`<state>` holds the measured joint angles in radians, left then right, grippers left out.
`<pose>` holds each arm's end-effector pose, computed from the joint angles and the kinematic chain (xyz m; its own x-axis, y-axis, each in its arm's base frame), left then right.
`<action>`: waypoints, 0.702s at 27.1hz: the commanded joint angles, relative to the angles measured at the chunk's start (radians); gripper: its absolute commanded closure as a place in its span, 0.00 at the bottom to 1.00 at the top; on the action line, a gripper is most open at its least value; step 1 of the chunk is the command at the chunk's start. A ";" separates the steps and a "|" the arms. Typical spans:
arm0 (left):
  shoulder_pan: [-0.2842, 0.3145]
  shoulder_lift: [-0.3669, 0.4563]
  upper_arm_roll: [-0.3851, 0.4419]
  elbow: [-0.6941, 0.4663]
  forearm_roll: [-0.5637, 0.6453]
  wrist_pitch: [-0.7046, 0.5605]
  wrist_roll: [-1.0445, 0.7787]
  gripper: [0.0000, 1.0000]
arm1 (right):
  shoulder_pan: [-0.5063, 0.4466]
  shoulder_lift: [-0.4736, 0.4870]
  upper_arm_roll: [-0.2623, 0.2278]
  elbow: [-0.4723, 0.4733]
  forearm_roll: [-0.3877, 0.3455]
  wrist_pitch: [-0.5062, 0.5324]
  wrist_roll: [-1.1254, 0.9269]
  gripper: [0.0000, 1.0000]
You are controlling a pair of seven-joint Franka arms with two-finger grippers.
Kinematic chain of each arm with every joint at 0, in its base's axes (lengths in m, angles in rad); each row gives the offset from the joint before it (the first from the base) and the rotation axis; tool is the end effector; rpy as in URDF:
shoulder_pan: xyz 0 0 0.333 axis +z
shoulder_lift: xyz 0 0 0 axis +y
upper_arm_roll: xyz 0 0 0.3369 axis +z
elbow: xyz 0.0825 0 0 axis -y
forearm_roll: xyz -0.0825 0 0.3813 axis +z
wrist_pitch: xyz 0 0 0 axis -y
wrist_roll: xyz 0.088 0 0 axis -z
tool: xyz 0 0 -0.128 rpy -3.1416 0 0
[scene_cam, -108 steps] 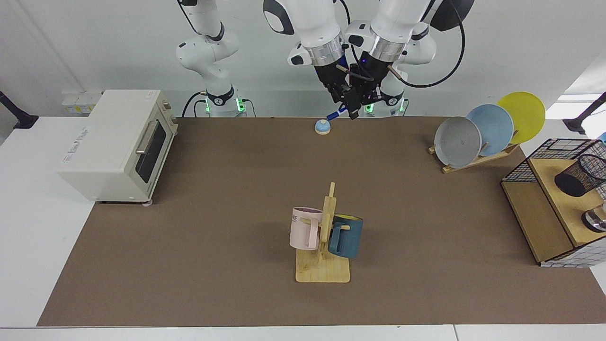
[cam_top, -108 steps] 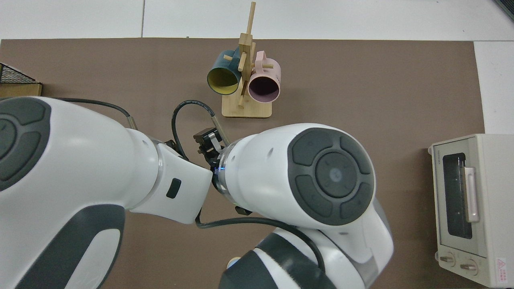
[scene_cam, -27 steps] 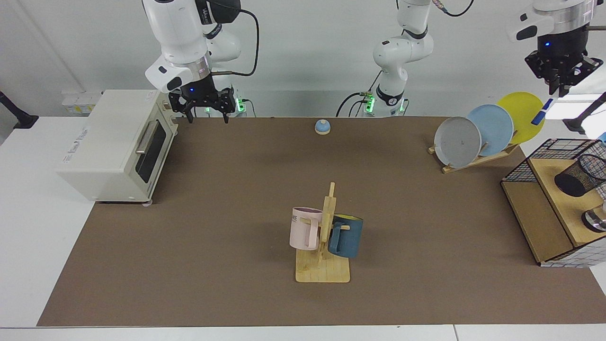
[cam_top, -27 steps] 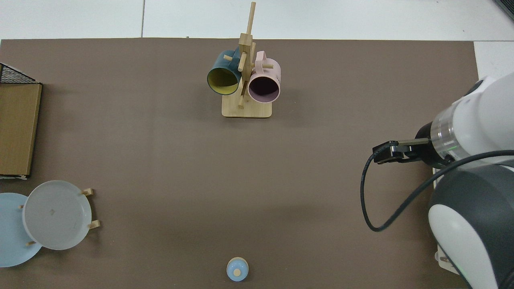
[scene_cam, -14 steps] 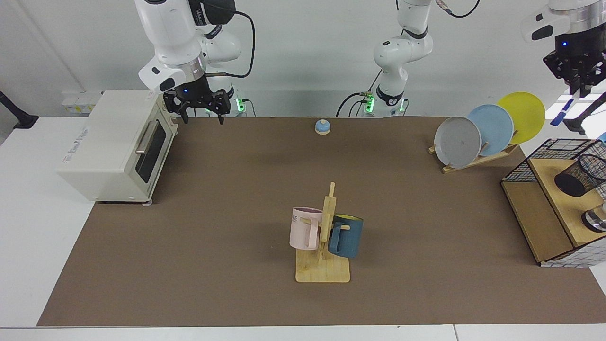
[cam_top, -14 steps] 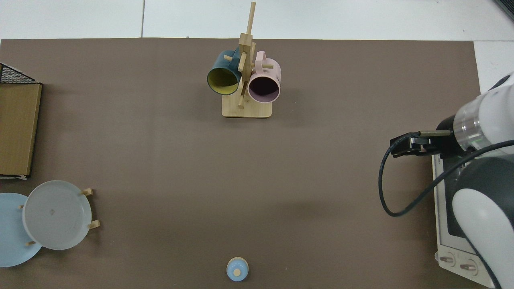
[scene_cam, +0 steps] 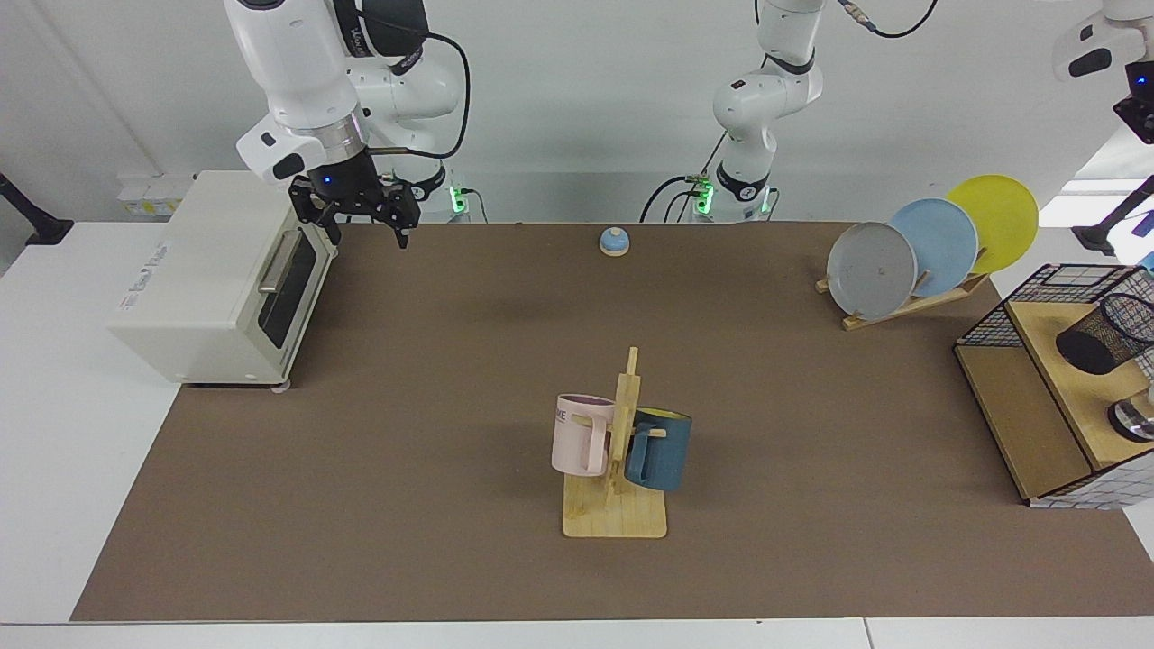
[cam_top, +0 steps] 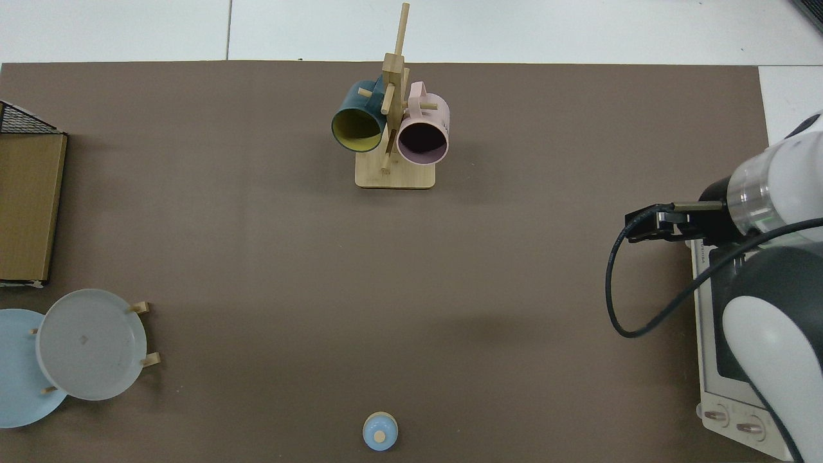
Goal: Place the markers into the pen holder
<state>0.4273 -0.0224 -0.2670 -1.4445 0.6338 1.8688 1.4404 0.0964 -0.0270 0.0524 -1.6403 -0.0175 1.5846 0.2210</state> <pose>0.5559 0.1453 0.7507 0.3330 -0.7752 -0.5369 -0.8913 -0.0730 -0.4474 0.5364 0.0786 0.6078 0.9971 -0.0720 -0.0239 -0.0714 -0.9971 0.0247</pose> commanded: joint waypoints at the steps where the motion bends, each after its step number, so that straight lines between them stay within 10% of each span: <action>1: 0.013 0.016 -0.001 0.009 0.076 0.050 0.040 1.00 | -0.024 -0.007 0.009 -0.016 0.002 0.023 -0.034 0.01; 19: 0.102 0.160 0.008 -0.053 0.263 0.177 0.023 1.00 | -0.026 -0.005 0.010 -0.009 0.007 0.023 -0.023 0.01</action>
<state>0.4967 0.1019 -0.2533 -1.4768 0.8244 2.0083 1.4679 0.0896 -0.0267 0.0525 -1.6409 -0.0175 1.5894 0.2210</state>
